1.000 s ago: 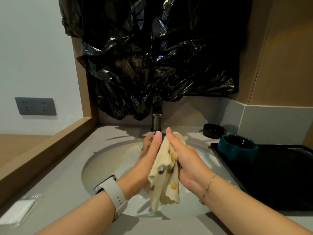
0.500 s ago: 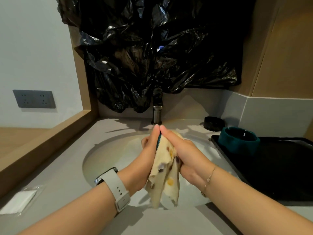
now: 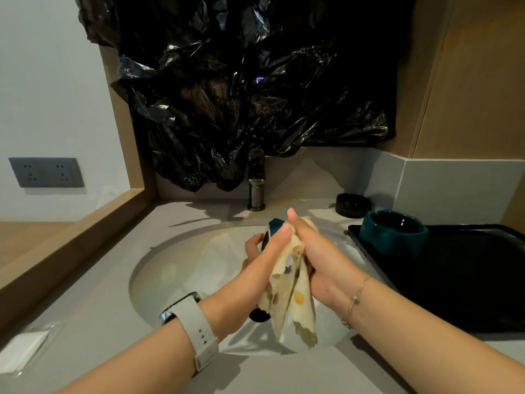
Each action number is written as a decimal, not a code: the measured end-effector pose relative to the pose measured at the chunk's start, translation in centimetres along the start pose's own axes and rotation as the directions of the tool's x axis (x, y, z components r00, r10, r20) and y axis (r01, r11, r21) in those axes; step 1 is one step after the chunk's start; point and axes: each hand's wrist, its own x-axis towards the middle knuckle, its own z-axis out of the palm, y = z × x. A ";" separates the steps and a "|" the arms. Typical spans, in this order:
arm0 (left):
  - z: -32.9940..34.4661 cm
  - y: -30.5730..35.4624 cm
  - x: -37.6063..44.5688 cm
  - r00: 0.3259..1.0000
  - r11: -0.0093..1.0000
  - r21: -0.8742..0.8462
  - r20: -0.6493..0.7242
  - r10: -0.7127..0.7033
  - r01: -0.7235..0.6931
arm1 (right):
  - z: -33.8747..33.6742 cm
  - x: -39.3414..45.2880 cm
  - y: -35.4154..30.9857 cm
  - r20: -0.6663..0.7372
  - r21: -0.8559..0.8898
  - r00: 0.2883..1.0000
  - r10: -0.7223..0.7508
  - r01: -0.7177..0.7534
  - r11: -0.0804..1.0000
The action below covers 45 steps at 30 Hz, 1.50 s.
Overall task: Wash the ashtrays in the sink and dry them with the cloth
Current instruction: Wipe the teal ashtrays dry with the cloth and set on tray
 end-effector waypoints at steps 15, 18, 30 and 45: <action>-1.8 2.5 -0.4 0.970 0.931 -0.277 0.030 -0.241 0.240 | 0.1 -1.4 1.0 0.389 -0.415 0.886 -0.251 0.412 0.811; -2.1 2.7 -0.9 0.953 0.931 -0.202 0.092 -0.290 0.303 | 0.0 -1.4 1.0 0.344 -0.321 0.902 -0.262 0.375 0.870; -0.2 2.5 -0.7 0.991 0.987 -0.150 -0.115 -0.069 0.052 | 1.0 -1.6 1.2 0.236 -0.145 0.959 -0.158 0.195 0.970; -1.1 3.7 -1.9 0.995 0.995 0.101 0.097 -0.033 0.023 | 0.8 -2.0 -0.8 0.179 0.090 0.971 -0.159 0.145 0.985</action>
